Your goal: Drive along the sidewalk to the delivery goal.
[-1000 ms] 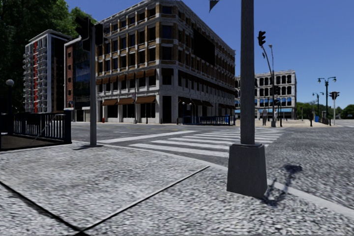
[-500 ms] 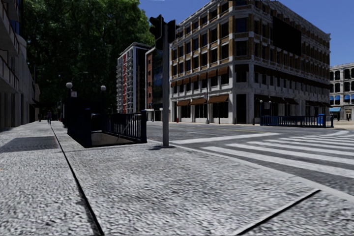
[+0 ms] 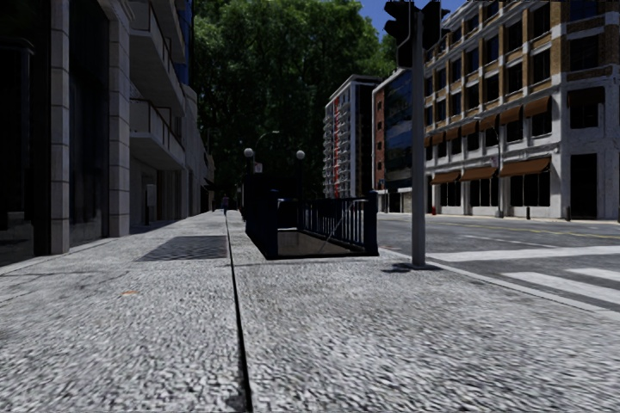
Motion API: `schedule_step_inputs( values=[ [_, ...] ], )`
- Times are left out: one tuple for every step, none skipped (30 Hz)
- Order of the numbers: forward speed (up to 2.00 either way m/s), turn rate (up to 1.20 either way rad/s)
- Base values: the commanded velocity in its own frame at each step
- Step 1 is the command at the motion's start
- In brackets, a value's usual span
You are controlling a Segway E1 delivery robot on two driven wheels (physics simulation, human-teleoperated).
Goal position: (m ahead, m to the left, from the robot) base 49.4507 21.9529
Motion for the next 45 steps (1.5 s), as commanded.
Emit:
schedule_step_inputs(
  values=[
    [1.28, 0.77],
    [1.28, 0.77],
    [1.28, 0.77],
    [1.28, 0.77],
    [1.28, 0.77],
    [1.28, 0.77],
    [1.28, 0.77],
    [1.28, 0.72],
    [1.29, 0.57],
    [1.29, 0.0],
    [1.29, 0.0],
    [1.29, 0.0],
    [1.29, 0.0],
    [1.29, 0.0],
    [1.29, 0.0],
    [1.29, 0.0],
    [1.29, 0.0],
    [1.29, 0.0],
    [1.98, 0.0],
    [2.0, 0.0],
    [2.0, 0.0],
    [2.0, 0.0],
    [2.0, 0.0],
    [2.0, 0.0],
    [2.0, 0.0],
    [2.0, 0.0],
    [2.0, 0.0],
    [2.0, 0.0],
    [2.0, 0.0],
    [2.0, 0.0],
    [2.0, 0.0],
    [2.0, 0.0],
    [2.0, 0.0],
    [2.0, 0.0],
    [2.0, 0.0],
    [2.0, 0.0],
    [2.0, 0.0],
    [2.0, 0.0],
    [2.0, 0.0],
    [2.0, 0.0],
    [2.0, 0.0],
    [2.0, 0.0],
    [2.0, 0.0],
    [2.0, 0.0],
    [2.0, 0.0]
  ],
)
